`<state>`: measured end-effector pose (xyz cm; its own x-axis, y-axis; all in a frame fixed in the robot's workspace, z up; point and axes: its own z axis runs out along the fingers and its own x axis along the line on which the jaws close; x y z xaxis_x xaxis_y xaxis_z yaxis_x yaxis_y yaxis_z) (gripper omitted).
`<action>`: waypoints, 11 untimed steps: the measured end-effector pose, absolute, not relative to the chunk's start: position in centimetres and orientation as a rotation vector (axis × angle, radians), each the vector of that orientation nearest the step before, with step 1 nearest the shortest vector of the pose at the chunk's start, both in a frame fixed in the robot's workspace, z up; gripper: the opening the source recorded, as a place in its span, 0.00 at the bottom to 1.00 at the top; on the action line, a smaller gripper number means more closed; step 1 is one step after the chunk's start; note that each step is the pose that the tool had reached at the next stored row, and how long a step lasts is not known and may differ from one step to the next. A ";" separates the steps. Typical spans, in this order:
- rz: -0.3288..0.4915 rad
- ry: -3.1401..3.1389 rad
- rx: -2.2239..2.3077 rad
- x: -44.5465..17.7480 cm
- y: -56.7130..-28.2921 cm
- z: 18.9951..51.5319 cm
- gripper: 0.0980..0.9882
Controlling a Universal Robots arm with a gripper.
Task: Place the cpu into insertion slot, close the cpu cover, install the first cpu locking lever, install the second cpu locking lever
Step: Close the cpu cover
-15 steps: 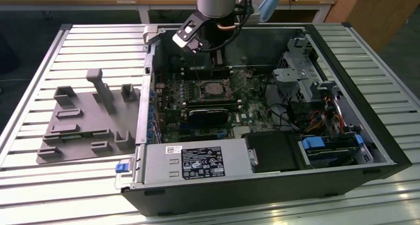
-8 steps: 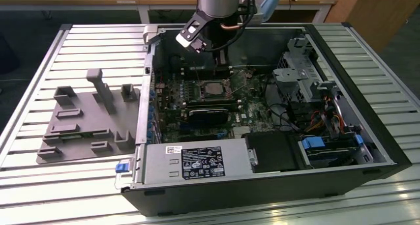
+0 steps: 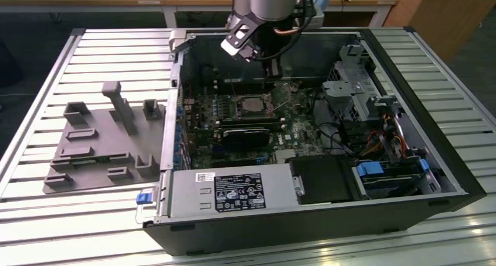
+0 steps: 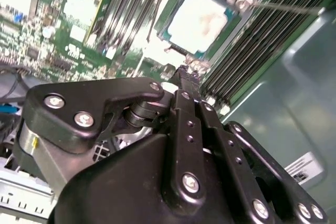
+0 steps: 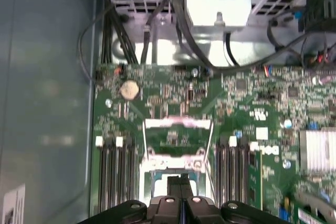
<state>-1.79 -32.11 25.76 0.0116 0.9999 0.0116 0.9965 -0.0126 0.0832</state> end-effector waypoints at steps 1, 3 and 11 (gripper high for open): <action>0.103 2.171 2.197 -1.4 -32.1 25.8 0.00; 0.103 2.171 2.197 -0.8 -32.1 25.8 0.00; 0.103 2.171 2.197 2.3 -32.1 25.8 0.00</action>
<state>2.35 -32.11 25.76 0.0116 0.9999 0.0117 0.9965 -0.0125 0.0828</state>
